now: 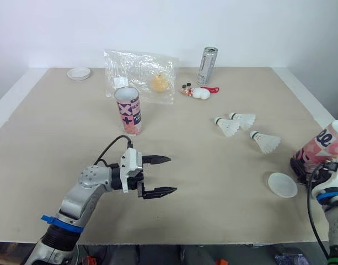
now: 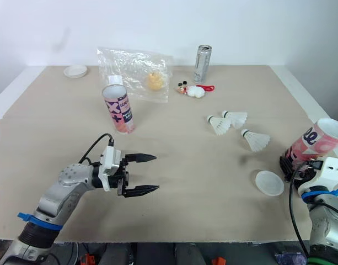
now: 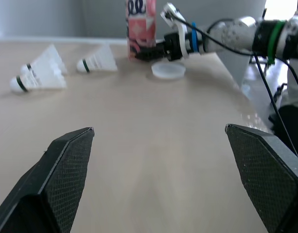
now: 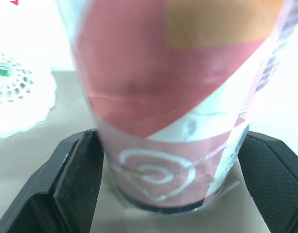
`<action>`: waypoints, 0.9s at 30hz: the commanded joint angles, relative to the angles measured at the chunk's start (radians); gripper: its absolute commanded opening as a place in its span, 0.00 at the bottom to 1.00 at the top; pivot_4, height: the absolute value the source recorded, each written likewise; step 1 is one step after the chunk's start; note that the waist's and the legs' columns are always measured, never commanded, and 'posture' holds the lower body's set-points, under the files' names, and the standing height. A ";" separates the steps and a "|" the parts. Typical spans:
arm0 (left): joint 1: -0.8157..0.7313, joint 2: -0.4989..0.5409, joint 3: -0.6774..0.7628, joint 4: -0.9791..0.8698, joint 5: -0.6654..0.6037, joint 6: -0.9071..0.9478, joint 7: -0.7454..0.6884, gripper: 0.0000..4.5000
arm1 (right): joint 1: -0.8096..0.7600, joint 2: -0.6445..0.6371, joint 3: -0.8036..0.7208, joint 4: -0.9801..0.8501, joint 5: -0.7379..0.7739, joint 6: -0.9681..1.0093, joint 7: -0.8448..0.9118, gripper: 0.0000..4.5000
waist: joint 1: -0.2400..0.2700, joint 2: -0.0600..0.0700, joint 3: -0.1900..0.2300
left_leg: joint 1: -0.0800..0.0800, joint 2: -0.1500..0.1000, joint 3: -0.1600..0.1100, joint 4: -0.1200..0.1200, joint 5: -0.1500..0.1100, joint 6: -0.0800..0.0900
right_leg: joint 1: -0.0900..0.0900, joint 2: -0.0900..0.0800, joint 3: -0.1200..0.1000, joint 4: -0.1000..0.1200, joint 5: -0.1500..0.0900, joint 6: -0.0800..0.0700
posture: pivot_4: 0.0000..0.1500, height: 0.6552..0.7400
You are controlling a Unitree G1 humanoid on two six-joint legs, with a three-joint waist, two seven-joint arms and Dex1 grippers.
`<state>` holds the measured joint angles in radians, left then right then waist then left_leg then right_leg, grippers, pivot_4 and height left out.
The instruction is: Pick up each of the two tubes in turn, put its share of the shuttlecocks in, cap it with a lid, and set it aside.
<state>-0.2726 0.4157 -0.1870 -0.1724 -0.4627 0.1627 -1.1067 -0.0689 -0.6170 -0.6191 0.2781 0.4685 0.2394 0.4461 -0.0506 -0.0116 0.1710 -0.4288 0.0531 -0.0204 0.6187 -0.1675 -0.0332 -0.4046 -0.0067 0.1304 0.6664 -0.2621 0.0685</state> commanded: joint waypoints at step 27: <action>-0.058 -0.057 0.014 0.085 0.013 -0.071 -0.009 1.00 | 0.479 -0.088 -0.139 -0.593 0.174 0.139 0.316 0.98 | 0.001 -0.001 0.000 | -0.001 0.000 -0.001 -0.001 0.000 0.000 | -0.001 0.000 0.000 -0.001 -0.001 0.000 | 1.00 1.00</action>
<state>-0.3186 0.3644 -0.1874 -0.0855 -0.4528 0.1137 -1.1212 0.4099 -0.6852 -0.7259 -0.2595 0.6122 0.4183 0.6924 -0.0494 -0.0122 0.1711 -0.4296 0.0527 -0.0209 0.6184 -0.1677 -0.0334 -0.4051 -0.0070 0.1305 0.6655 -0.2633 0.0685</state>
